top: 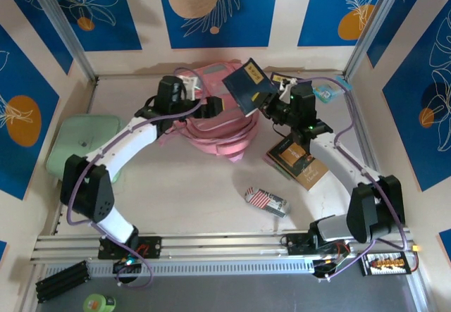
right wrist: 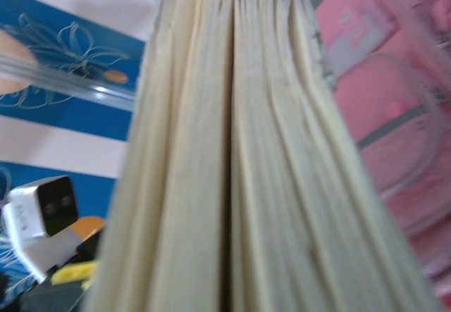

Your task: Pack books, pencil case, and school supplies into a backpack

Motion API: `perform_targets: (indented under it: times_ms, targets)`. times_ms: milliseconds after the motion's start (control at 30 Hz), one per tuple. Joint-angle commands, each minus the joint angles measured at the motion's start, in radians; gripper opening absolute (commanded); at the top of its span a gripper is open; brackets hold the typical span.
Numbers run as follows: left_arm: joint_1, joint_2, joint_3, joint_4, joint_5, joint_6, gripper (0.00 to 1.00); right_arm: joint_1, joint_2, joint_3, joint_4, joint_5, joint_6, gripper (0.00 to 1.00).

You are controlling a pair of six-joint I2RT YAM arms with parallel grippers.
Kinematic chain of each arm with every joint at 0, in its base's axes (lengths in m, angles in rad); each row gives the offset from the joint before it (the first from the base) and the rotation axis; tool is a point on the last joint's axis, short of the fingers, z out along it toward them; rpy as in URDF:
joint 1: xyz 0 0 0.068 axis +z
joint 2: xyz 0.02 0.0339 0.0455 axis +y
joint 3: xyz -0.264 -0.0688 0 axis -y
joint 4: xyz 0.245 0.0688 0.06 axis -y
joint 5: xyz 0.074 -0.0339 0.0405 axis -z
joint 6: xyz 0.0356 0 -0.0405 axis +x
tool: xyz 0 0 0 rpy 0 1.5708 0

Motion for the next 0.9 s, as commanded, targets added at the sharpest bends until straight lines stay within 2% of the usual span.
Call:
perform_targets:
  times_ms: [0,67,233,367,533,700,800,867]
  targets:
    - [-0.047,0.087,0.094,-0.216,-0.114,0.374,1.00,-0.029,-0.067,-0.019,-0.112,0.077,-0.089,0.03]
    - [-0.064,0.146,0.161,-0.268,-0.142,0.475,1.00,-0.049,-0.089,-0.030,-0.133,0.083,-0.096,0.03]
    - [-0.071,0.313,0.329,-0.395,-0.181,0.616,0.99,-0.076,-0.116,-0.046,-0.172,0.085,-0.099,0.03]
    - [-0.074,0.420,0.430,-0.483,-0.162,0.680,0.85,-0.086,-0.129,-0.063,-0.182,0.085,-0.093,0.03]
    - [-0.073,0.518,0.511,-0.515,-0.150,0.704,0.73,-0.090,-0.119,-0.070,-0.180,0.075,-0.082,0.03]
    - [-0.073,0.589,0.574,-0.562,-0.178,0.730,0.68,-0.093,-0.111,-0.073,-0.179,0.070,-0.076,0.03]
    - [-0.073,0.613,0.594,-0.566,-0.235,0.738,0.57,-0.094,-0.111,-0.077,-0.183,0.072,-0.075,0.03]
    - [-0.073,0.621,0.607,-0.560,-0.277,0.737,0.45,-0.097,-0.113,-0.079,-0.188,0.076,-0.073,0.03]
